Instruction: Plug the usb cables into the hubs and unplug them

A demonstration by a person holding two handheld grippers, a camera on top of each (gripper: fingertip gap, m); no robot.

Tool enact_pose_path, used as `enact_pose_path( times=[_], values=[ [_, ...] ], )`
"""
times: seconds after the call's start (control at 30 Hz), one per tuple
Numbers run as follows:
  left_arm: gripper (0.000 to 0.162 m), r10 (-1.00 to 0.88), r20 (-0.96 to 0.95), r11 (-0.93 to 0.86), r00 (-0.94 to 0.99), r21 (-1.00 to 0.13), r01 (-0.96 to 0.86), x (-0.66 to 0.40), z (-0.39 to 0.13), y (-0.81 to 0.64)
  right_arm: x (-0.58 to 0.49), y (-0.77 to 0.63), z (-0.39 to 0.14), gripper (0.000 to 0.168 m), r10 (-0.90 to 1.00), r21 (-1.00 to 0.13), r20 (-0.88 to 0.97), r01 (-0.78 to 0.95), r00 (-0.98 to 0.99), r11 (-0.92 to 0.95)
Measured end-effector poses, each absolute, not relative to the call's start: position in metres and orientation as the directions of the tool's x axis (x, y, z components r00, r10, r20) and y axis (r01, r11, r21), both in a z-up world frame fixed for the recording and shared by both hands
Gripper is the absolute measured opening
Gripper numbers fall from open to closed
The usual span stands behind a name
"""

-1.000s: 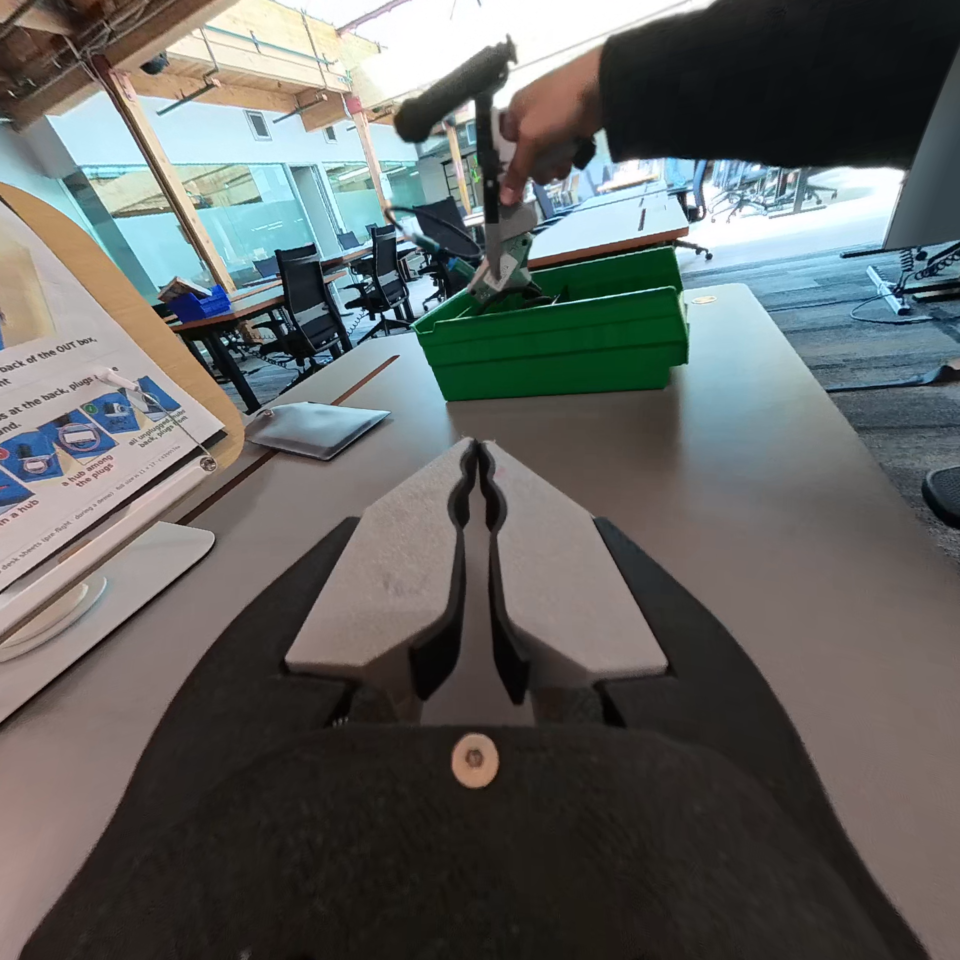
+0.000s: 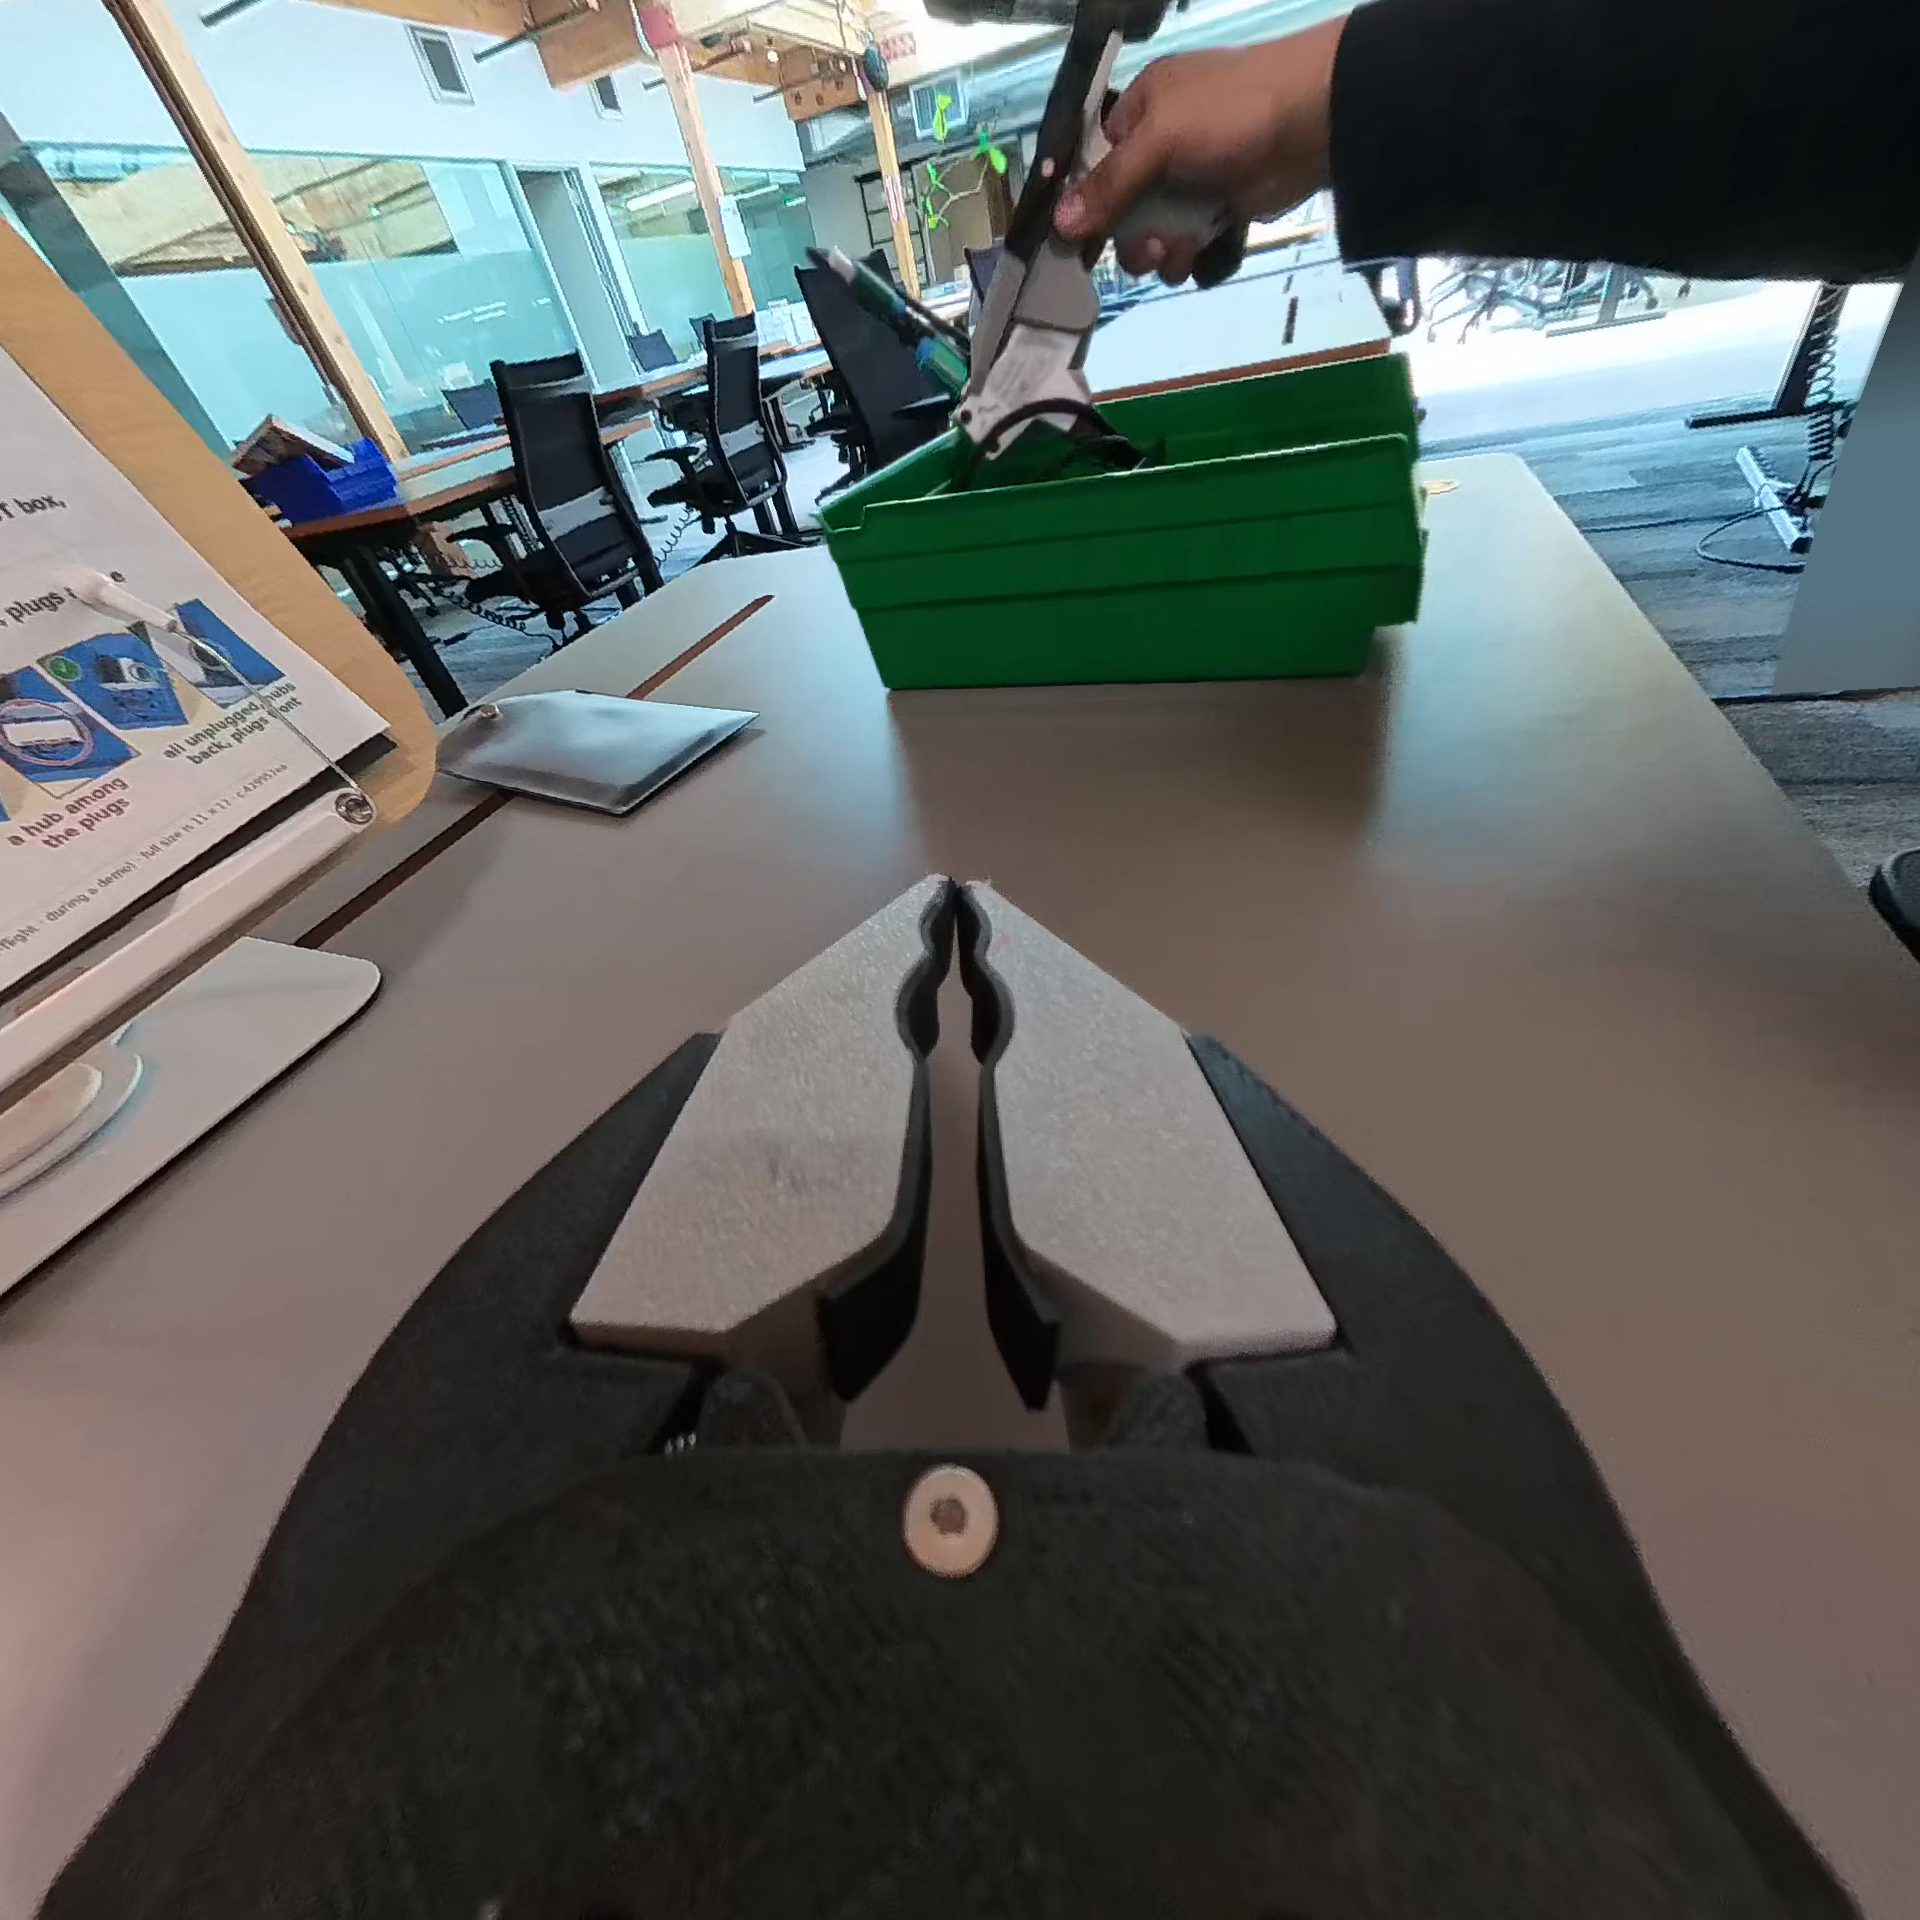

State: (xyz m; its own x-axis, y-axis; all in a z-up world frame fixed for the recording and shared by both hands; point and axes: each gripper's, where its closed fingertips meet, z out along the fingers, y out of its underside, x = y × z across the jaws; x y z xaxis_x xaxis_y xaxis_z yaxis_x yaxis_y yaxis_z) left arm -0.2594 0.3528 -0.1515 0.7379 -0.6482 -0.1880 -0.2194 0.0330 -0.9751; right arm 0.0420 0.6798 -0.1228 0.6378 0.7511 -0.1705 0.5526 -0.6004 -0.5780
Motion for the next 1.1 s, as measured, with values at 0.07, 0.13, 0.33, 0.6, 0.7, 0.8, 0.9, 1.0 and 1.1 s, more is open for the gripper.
enact_pose_path(
  times=[0.07, 0.13, 0.33, 0.6, 0.7, 0.8, 0.9, 1.0, 1.1],
  values=[
    [0.0, -0.644, -0.194, 0.037, 0.74, -0.974, -0.223, -0.26, -0.151, 0.353, 0.034, 0.669, -0.114, 0.013, 0.766, -0.587, -0.206, 0.549, 0.608, -0.594],
    [0.0, -0.643, -0.188, 0.037, 0.742, -0.976, -0.215, -0.261, -0.15, 0.353, 0.038, 0.678, -0.102, 0.008, 0.753, -0.632, -0.091, 0.546, 0.652, -0.55],
    [0.0, -0.641, -0.194, 0.039, 0.743, -0.975, -0.22, -0.262, -0.15, 0.353, 0.076, 0.698, -0.064, 0.007, 0.576, -0.593, 0.456, 0.714, 0.679, -0.373],
    [0.0, -0.644, -0.223, 0.053, 0.732, -0.967, -0.248, -0.257, -0.15, 0.351, 0.024, 0.658, -0.119, 0.007, 0.754, -0.396, 0.456, 0.867, 0.472, -0.303],
    [0.0, -0.643, -0.237, 0.06, 0.729, -0.964, -0.26, -0.256, -0.15, 0.35, -0.004, 0.627, -0.167, 0.008, 0.858, -0.308, 0.228, 0.87, 0.46, -0.385],
    [0.0, -0.642, -0.245, 0.065, 0.727, -0.962, -0.267, -0.255, -0.15, 0.35, -0.007, 0.626, -0.195, 0.008, 0.824, -0.216, 0.177, 0.839, 0.538, -0.5],
    [0.0, -0.643, -0.253, 0.071, 0.723, -0.96, -0.272, -0.254, -0.149, 0.348, -0.008, 0.629, -0.209, 0.008, 0.793, -0.171, 0.138, 0.803, 0.593, -0.571],
    [0.0, -0.646, -0.258, 0.079, 0.719, -0.959, -0.273, -0.252, -0.147, 0.347, -0.009, 0.63, -0.209, 0.008, 0.779, -0.152, 0.079, 0.78, 0.622, -0.607],
    [0.0, -0.65, -0.264, 0.086, 0.713, -0.957, -0.277, -0.249, -0.146, 0.345, -0.01, 0.629, -0.21, 0.01, 0.727, -0.18, -0.048, 0.71, 0.685, -0.681]
  ],
)
